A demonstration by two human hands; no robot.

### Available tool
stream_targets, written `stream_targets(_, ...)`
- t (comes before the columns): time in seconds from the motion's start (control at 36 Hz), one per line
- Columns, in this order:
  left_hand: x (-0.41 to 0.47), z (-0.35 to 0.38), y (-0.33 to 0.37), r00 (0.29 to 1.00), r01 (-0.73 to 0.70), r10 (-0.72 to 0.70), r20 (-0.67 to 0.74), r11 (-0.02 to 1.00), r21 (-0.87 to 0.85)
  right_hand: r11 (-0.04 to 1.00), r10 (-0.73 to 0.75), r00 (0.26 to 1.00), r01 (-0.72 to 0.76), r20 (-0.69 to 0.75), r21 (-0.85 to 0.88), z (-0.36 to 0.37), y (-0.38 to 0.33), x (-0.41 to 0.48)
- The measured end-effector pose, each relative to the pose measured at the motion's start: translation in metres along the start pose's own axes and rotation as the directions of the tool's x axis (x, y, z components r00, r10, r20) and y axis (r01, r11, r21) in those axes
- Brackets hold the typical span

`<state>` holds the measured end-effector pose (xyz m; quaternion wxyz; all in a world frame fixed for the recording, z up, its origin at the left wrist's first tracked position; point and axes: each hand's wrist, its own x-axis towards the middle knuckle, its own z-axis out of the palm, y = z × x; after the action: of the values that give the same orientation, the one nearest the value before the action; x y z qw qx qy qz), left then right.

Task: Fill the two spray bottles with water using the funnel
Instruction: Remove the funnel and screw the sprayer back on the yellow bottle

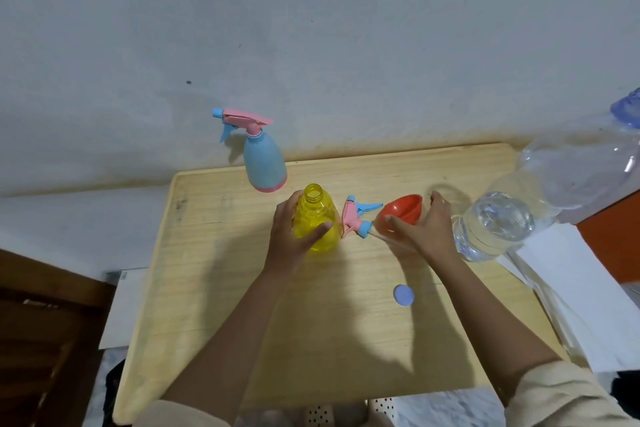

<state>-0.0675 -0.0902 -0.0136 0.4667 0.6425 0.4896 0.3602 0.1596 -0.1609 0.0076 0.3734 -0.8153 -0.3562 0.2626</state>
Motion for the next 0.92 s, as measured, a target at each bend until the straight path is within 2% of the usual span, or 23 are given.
stream_targets(0.08,-0.002,-0.001,0.0,1.0,-0.001,0.001,-0.003,1.0,0.008,0.991,-0.131,0.986,0.13,-0.099,-0.013,0.0,-0.008,-0.013)
stream_targets(0.17,-0.004,-0.004,-0.003,1.0,-0.015,0.015,-0.015,1.0,0.006,0.945,-0.321,0.93,0.327,-0.177,0.002,0.008,-0.016,-0.03)
stream_targets(0.22,-0.005,-0.006,-0.007,0.999,-0.031,0.031,-0.026,1.0,0.003,0.901,-0.427,0.892,0.433,-0.15,0.011,0.02,-0.019,-0.039)
stream_targets(0.31,-0.008,-0.01,-0.01,0.999,-0.031,0.031,-0.03,1.0,-0.001,0.857,-0.514,0.858,0.514,0.022,-0.029,0.042,-0.018,-0.043)
stream_targets(0.39,-0.01,-0.014,-0.011,0.999,-0.027,0.026,-0.037,1.0,-0.015,0.86,-0.483,0.866,0.497,0.132,-0.116,0.062,-0.018,-0.039)
stream_targets(0.53,-0.013,-0.02,-0.012,0.998,-0.041,0.04,-0.056,0.999,-0.03,0.844,-0.373,0.908,0.418,0.193,-0.336,0.077,-0.022,-0.025)
stream_targets(0.61,-0.013,-0.021,-0.013,0.998,-0.037,0.035,-0.057,0.999,-0.031,0.838,-0.309,0.934,0.358,0.182,-0.412,0.081,-0.02,-0.02)
stream_targets(0.78,-0.014,-0.023,-0.012,0.998,-0.043,0.042,-0.043,0.999,-0.02,0.838,-0.211,0.959,0.277,0.187,-0.47,0.082,-0.017,-0.011)
stream_targets(0.92,-0.014,-0.024,-0.01,0.999,-0.045,0.044,-0.028,0.999,-0.011,0.869,-0.247,0.953,0.298,0.176,-0.394,0.075,-0.02,-0.012)
